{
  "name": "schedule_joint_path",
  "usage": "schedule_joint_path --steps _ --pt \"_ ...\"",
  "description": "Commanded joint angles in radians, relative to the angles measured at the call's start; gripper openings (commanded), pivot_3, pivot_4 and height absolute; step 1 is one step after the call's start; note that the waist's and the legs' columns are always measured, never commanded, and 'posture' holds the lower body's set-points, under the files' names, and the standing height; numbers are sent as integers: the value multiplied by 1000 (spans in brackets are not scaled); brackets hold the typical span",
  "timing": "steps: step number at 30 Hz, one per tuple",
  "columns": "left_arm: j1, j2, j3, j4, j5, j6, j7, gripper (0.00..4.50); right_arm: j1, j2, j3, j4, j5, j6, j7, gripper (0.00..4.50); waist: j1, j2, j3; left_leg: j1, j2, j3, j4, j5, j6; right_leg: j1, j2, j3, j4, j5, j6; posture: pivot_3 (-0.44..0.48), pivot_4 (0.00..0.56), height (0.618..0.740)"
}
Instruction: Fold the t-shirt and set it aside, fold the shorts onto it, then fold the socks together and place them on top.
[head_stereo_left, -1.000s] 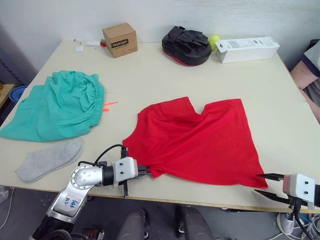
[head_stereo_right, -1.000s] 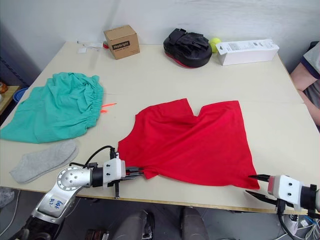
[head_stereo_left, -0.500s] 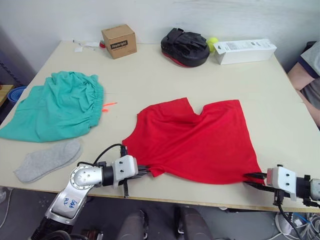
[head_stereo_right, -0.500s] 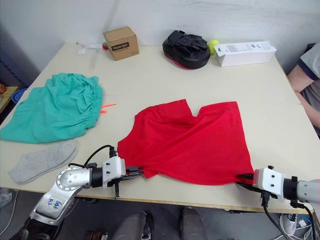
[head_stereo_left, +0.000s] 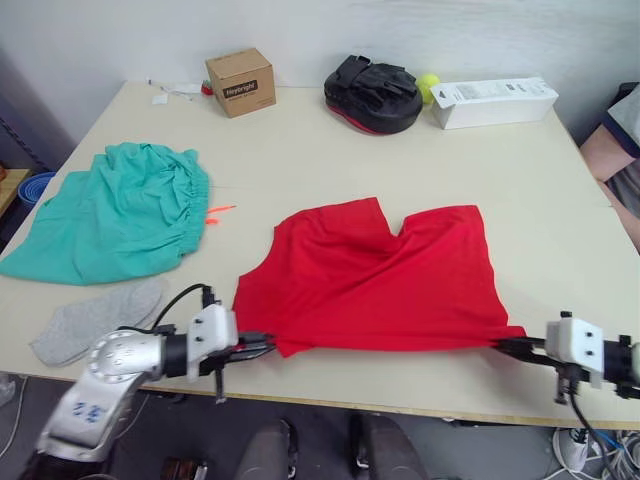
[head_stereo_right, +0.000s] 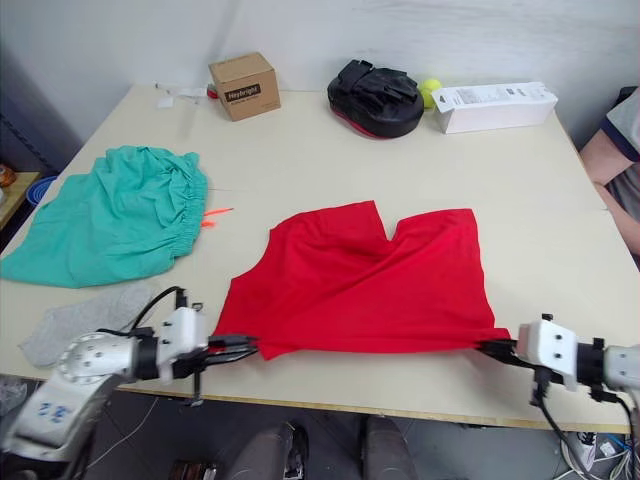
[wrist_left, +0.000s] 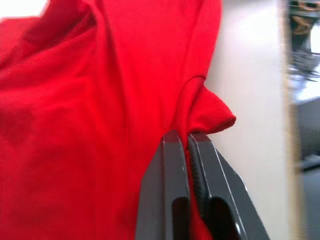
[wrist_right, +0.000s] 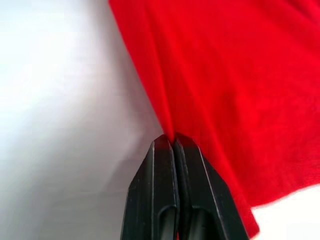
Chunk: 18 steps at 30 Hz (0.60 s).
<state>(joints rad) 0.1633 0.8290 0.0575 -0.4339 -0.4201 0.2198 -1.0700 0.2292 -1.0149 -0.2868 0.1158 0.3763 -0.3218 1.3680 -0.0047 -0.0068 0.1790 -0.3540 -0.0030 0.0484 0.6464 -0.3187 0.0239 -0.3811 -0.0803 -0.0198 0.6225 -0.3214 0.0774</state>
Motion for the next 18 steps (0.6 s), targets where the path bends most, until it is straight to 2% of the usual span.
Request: schedule_joint_path --steps 1,5,9,11,14,15,16,18 --pt "97 95 63 -85 -86 80 -101 0 61 -69 -67 -26 66 82 101 34 0 0 0 0 0 0 0 -1 1 1 0 0 -1 0 0 0 150 740" --pt "113 142 74 -83 -111 128 -113 0 65 -110 -53 -70 97 198 133 34 1 0 1 1 0 -1 2 -2 3 4 0 0 -3 -3 -6 0 150 740" --pt "-40 145 52 20 -98 181 -86 0 -52 -122 4 -110 95 295 110 34 3 1 1 1 0 -1 2 -1 0 4 -1 0 -2 -6 -12 0 150 740" --pt "-261 91 31 150 -73 186 -26 0 -273 -73 47 -51 55 268 40 34 1 1 1 1 0 -1 1 0 0 4 -1 0 -2 -5 -12 0 150 740" --pt "-677 -14 -4 459 59 103 123 0 -712 18 106 166 -59 142 -105 34 -2 1 9 -1 0 0 5 3 -1 2 1 -1 -2 2 -7 0 150 740" --pt "-830 -47 -8 593 113 59 191 0 -870 40 125 273 -134 66 -189 34 -2 0 10 -4 -1 0 6 7 1 -1 2 -1 -1 13 6 0 150 740" --pt "-974 -76 -8 728 164 -18 256 0 -1013 63 137 373 -193 -12 -265 34 -2 0 10 -12 -2 0 5 12 1 -9 2 -1 -1 15 6 0 150 740" --pt "-1270 -115 -1 1023 254 -178 414 0 -1294 94 171 577 -344 -149 -507 34 2 -2 10 -25 -3 2 6 19 -7 -24 3 -2 2 15 7 0 150 740"
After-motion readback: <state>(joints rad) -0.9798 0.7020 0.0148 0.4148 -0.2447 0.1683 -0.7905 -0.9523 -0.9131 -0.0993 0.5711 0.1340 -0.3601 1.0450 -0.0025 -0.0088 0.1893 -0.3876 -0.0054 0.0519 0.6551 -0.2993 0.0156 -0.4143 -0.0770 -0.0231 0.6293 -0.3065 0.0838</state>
